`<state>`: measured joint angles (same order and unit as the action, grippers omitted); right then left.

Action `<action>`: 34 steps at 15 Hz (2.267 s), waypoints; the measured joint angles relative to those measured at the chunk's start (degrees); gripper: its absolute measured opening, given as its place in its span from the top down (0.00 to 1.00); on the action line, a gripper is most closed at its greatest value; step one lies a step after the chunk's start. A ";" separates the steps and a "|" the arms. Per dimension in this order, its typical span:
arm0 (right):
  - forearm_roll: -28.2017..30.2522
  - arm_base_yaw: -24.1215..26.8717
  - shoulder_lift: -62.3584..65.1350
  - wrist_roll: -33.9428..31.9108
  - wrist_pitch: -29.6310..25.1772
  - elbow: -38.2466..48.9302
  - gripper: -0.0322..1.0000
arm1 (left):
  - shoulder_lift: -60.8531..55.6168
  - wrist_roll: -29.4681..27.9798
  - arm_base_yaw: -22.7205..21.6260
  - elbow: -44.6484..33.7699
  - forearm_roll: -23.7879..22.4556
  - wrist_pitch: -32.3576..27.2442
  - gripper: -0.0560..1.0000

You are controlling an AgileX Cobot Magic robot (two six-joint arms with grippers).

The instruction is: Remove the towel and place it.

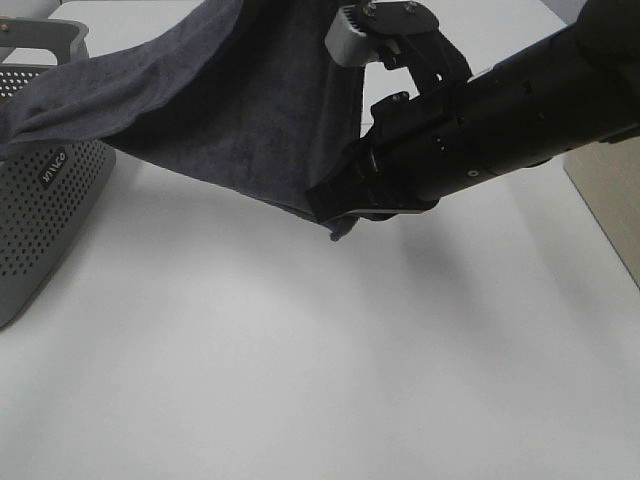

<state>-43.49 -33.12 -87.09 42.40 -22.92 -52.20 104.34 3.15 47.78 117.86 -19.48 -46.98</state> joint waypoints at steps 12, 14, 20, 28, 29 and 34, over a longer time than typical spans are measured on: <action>47.84 4.01 -0.06 -44.92 -38.27 -26.93 0.96 | 0.00 4.81 0.00 0.00 -8.25 -2.64 0.95; 54.49 4.01 -0.06 -44.86 -44.12 -38.04 0.96 | 0.00 4.87 0.00 0.00 -15.07 -0.92 0.95; 65.66 4.01 -2.92 -43.26 -42.63 -55.18 0.96 | 0.00 0.06 -7.73 0.00 -16.67 6.65 0.95; 79.30 4.01 -5.21 -43.43 -18.91 -57.24 0.96 | 0.00 -1.32 -18.45 0.00 -15.99 31.05 0.95; 82.28 4.01 -5.79 -44.23 -16.21 -57.24 0.96 | 0.23 -1.32 -19.71 0.00 -15.99 35.75 0.95; 99.75 4.01 -9.17 -59.93 -2.23 -57.24 0.96 | 3.67 -1.32 -24.29 0.06 -15.99 48.82 0.95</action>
<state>56.26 -29.11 -96.26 -17.53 -25.15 -109.43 108.00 1.83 23.49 117.91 -35.47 1.83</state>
